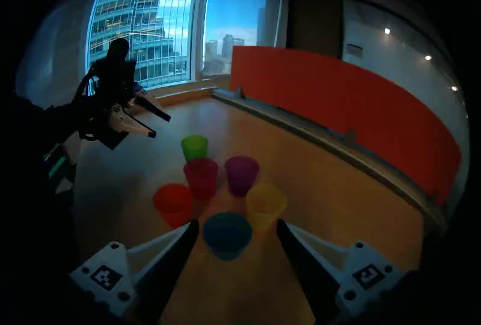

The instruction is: Pour water

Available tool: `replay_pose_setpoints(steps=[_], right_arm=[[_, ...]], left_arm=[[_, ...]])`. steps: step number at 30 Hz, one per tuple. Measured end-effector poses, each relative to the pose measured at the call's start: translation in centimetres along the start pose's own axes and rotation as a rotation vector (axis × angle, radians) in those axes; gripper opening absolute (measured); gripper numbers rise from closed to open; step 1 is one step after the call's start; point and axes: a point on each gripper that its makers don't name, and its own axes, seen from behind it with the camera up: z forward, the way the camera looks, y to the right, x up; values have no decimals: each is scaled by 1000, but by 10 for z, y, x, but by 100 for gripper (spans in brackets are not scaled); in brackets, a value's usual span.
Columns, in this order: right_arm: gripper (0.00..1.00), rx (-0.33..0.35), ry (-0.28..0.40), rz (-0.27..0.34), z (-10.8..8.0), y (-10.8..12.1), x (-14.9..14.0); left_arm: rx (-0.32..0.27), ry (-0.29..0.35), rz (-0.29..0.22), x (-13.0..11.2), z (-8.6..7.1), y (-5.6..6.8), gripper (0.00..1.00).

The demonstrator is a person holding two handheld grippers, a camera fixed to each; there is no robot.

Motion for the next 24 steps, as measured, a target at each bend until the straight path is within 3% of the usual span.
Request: replay_pose_setpoints(steps=[15, 24], right_arm=[[100, 21, -46, 25, 23, -6, -33], [100, 28, -76, 18, 36, -9, -48]], left_arm=[[-4, -95, -3, -35, 31, -9, 99], [6, -118, -25, -45, 53, -23, 100]])
